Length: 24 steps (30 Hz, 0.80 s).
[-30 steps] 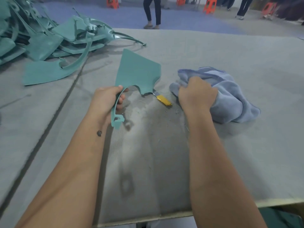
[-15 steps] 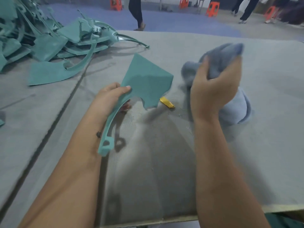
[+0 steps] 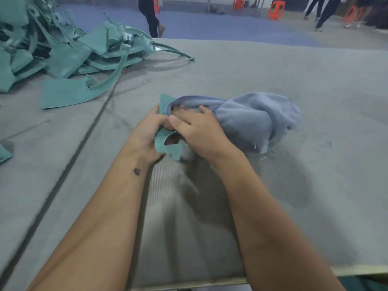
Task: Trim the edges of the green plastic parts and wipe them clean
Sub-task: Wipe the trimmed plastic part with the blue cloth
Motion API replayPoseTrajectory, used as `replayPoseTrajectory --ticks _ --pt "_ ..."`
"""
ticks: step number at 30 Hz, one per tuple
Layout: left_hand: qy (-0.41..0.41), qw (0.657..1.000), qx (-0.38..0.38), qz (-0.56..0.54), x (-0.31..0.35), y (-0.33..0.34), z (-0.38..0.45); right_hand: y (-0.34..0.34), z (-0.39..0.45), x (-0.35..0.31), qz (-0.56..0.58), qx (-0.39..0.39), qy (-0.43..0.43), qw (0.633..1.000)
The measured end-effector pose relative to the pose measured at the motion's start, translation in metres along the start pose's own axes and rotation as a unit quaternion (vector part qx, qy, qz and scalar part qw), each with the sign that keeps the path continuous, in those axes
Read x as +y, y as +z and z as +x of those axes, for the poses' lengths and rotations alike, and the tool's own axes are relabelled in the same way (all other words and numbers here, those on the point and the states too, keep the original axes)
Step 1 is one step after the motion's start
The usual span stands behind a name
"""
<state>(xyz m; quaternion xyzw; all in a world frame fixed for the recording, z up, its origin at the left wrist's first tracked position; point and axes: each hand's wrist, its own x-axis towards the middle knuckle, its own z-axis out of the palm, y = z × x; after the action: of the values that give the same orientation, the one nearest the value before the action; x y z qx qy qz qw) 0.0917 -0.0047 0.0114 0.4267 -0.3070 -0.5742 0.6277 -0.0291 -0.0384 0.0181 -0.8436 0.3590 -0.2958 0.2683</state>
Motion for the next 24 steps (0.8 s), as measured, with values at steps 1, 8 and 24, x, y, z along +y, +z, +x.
replayPoseTrajectory --ticks 1,8,24 --pt "-0.017 1.000 -0.005 -0.019 -0.001 -0.002 0.000 -0.003 -0.001 -0.002 0.088 0.013 0.012 0.996" --pt "-0.003 1.000 -0.011 -0.019 -0.007 -0.004 -0.001 -0.003 0.004 0.004 -0.030 0.016 -0.005 0.999" --pt "-0.052 0.993 -0.017 -0.104 -0.007 -0.001 0.000 0.023 0.020 0.002 -0.074 -0.028 0.008 0.997"
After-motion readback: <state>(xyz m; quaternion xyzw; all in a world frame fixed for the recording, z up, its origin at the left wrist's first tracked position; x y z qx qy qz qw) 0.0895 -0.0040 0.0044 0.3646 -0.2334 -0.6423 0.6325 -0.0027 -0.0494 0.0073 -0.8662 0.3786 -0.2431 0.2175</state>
